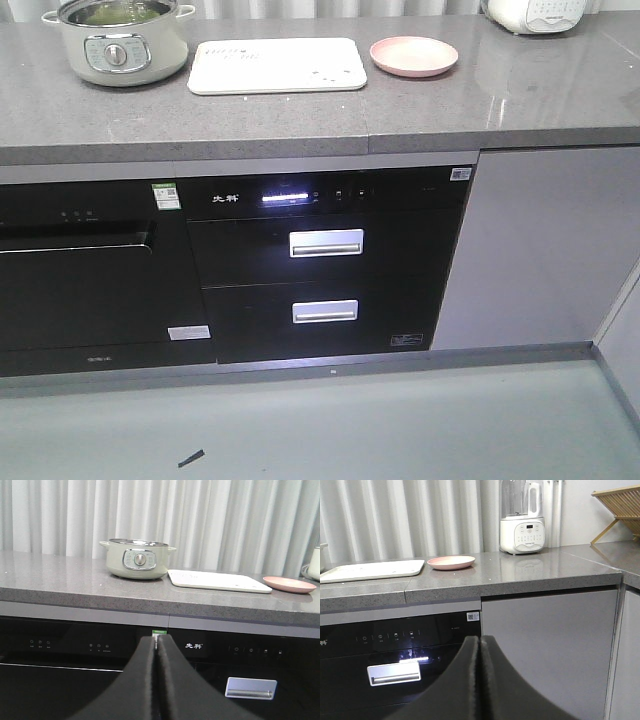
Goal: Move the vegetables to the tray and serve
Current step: 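Continue driving forward and stop facing the tray at the counter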
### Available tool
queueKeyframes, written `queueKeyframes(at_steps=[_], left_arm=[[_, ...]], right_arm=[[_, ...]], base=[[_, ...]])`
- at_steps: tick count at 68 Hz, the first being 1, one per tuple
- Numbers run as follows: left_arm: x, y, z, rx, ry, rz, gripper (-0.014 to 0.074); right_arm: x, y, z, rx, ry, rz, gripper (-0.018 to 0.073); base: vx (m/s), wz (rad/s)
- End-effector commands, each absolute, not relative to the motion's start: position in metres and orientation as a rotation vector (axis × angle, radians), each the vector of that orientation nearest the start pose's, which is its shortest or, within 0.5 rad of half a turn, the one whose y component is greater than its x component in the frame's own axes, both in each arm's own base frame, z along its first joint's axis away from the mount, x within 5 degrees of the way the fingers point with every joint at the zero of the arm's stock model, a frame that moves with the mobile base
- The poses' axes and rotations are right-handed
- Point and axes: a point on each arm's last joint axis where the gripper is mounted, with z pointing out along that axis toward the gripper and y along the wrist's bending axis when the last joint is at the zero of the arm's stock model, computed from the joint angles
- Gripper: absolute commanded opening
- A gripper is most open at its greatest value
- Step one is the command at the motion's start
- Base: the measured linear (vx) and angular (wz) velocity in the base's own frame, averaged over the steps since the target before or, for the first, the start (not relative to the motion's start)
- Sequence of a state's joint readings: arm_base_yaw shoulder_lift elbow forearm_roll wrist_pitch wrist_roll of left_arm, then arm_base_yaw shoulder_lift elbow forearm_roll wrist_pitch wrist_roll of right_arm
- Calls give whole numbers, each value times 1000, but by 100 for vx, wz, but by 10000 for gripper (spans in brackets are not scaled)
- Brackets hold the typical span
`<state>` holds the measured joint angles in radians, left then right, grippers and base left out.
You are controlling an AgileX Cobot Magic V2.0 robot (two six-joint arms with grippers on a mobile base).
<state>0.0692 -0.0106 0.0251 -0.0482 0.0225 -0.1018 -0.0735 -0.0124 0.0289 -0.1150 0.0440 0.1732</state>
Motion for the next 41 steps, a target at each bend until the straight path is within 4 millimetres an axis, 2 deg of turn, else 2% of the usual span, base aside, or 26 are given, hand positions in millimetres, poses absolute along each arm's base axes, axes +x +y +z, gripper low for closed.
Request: queueKeyframes(at_steps=[1,41], left_arm=[[57,4,206,-166,1456,-75,-7],[57,4,206,-166,1456,-75,-7]], right_arm=[[56,-4,204,93,1478,-23,-4],[56,-4,204,93,1478,-23,-4]], base=[[9,-1],[9,0]])
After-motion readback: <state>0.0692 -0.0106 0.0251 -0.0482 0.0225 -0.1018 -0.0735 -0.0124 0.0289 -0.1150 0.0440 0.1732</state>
